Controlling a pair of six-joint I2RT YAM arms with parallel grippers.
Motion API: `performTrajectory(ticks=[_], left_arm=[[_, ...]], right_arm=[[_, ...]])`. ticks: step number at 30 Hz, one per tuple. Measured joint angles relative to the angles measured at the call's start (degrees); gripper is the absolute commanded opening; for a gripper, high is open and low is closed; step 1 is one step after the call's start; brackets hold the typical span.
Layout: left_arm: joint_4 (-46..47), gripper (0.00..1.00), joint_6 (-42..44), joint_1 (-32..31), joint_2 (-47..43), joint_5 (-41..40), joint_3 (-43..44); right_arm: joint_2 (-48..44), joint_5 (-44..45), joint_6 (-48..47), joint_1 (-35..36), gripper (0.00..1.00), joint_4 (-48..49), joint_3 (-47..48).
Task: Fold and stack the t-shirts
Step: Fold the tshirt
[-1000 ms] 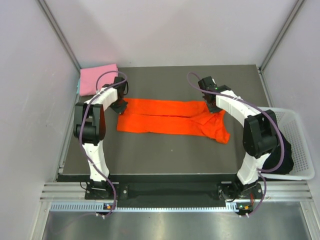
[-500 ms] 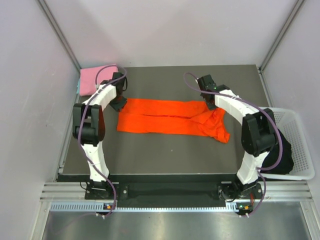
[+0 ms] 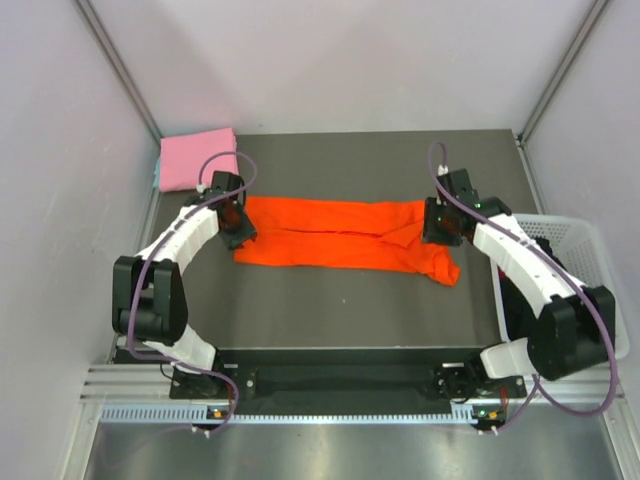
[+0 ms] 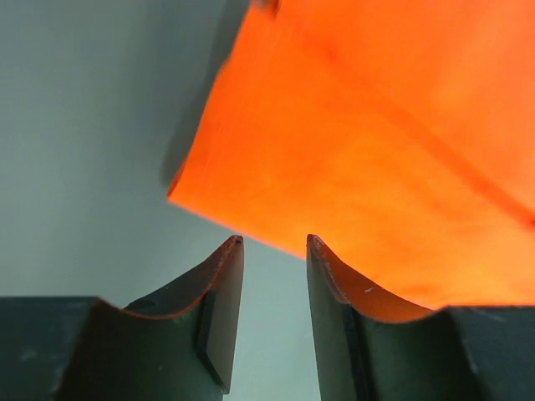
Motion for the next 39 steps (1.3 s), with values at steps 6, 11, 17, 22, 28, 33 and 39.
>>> performTrajectory(ticks=[6,11,17,22,28,33,39], left_arm=[[2.4,0.45,0.3,0.3,-0.5,2.6,-9.0],[5.0,0.45,-1.2,1.1,-0.5,1.1,-13.0],[6.4,0.23,-1.8,1.5,1.1,-3.3,-12.3],[6.5,0.00,-1.4,1.6,4.3,-6.0,-10.0],[3.6,0.00,-0.2,1.7,4.5,-13.4,-7.7],[1.1,0.00,0.1,3.8,4.5,-15.9,-6.6],[-0.4,0.00,-0.3,6.2,6.3,-15.9,-3.0]], right_arm=[[-6.2,-4.2,4.7,0.0,0.45,-0.7,-11.4],[-8.3,-5.0,5.7,0.0,0.45,-1.2,-14.7],[-14.4,-5.1,7.0,0.0,0.46,-1.2,-19.5],[-15.3,-4.5,6.6,0.0,0.46,-1.5,-20.5],[-15.3,-3.8,5.0,0.0,0.47,-1.8,-20.5],[-14.6,-4.6,4.6,0.0,0.47,-1.0,-20.8],[-10.9,-10.4,2.7,0.0,0.48,3.9,-22.4]])
